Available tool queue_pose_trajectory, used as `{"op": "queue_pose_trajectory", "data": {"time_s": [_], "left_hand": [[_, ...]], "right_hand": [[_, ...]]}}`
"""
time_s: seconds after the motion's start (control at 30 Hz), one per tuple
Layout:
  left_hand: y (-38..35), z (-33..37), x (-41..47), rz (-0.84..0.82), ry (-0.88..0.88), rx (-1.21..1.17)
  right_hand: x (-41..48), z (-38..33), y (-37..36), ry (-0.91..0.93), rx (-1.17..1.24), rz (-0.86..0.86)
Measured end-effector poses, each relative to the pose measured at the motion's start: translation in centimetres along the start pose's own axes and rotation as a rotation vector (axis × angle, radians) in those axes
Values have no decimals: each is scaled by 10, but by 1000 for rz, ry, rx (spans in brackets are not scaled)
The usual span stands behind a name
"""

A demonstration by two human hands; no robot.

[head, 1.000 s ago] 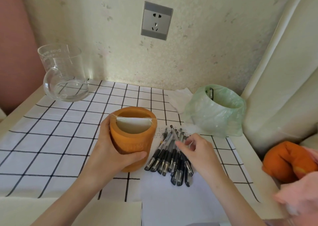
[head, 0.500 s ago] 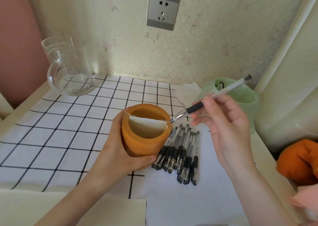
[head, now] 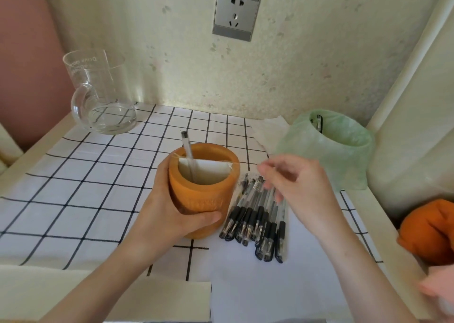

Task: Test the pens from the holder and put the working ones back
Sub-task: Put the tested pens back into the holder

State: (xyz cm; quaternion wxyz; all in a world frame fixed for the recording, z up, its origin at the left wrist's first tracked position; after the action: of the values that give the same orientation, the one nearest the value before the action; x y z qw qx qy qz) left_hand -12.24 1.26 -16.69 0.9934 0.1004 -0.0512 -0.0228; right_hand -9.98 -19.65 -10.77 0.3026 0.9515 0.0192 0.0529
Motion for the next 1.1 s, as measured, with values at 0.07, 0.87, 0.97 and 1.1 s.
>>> {"op": "queue_pose_trajectory", "data": {"time_s": [0.07,0.87,0.97,1.1], "left_hand": [[2,-2,1,-2,20,4],[4,-6,3,-12,22,13],[3,-5,2,-4,22,17],[5,-5,3,-11,31,19]], "right_hand": [[3,22,0,-171,-198,-109],[5,56,-26,-452,-167,-203],[5,57,-28,-441,-175,-195],[6,53,-31,-370,-286,-177]]}}
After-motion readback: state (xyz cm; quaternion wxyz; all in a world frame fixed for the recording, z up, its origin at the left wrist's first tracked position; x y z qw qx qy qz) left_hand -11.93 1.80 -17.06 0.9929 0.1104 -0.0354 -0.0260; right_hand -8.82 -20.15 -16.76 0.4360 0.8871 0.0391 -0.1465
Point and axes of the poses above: each hand's wrist, its own x-axis towards the middle knuckle, its own y-axis out of the back of the hand, z = x × y, the point moved 3 cm from there along x, towards the middle knuckle, and after that the axes turned 3 degrees about -z, right-handed, at the moved point
